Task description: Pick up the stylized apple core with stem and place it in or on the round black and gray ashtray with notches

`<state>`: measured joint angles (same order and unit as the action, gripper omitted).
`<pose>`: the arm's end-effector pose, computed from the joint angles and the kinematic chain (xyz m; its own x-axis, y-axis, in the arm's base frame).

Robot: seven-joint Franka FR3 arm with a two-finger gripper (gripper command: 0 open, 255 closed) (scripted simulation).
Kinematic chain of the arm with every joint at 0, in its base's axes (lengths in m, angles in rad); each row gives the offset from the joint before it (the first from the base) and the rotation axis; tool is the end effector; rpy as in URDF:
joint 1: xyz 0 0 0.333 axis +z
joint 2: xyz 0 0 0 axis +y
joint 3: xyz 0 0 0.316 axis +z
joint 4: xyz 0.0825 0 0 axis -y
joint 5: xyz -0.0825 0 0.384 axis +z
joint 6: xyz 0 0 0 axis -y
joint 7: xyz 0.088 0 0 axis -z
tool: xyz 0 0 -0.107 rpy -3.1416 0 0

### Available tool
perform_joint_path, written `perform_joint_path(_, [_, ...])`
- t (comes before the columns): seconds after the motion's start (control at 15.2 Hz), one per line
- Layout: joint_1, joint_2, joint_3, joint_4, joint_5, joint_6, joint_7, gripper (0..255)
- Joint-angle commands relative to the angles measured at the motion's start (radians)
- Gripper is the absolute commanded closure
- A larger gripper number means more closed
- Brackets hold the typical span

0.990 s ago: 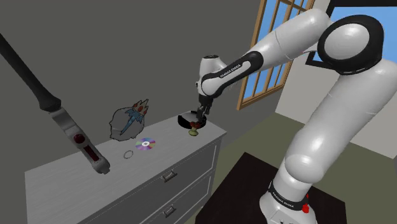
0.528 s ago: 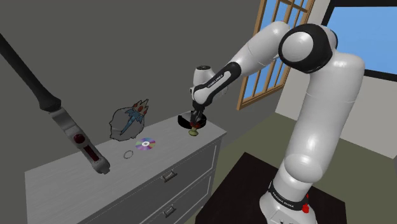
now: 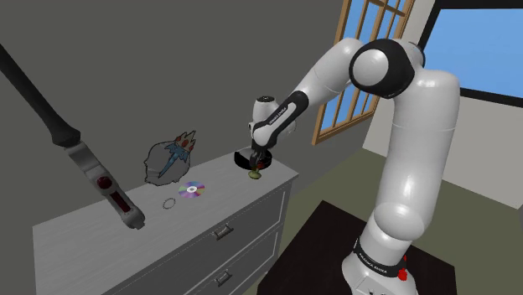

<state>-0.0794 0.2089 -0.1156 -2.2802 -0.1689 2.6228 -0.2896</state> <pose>0.5366 -0.1020 0.2761 0.9665 0.2431 0.0825 0.2284 -0.9610 0.1559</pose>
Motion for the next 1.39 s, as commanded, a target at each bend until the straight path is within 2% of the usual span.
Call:
perform_joint_path(0.0, [-0.001, 0.010, 0.000, 0.000, 0.000, 0.011, 0.000, 0])
perform_joint_path(0.4, [-0.001, 0.010, 0.000, 0.000, 0.000, 0.011, 0.000, 0])
perform_joint_path(0.46, [-0.001, 0.010, 0.000, 0.000, 0.000, 0.011, 0.000, 255])
perform_joint_path(1.06, [-0.001, 0.010, -0.001, 0.000, 0.000, 0.011, 0.000, 255])
perform_joint_path(1.32, [0.000, -0.033, 0.000, 0.007, 0.004, -0.038, -0.008, 255])
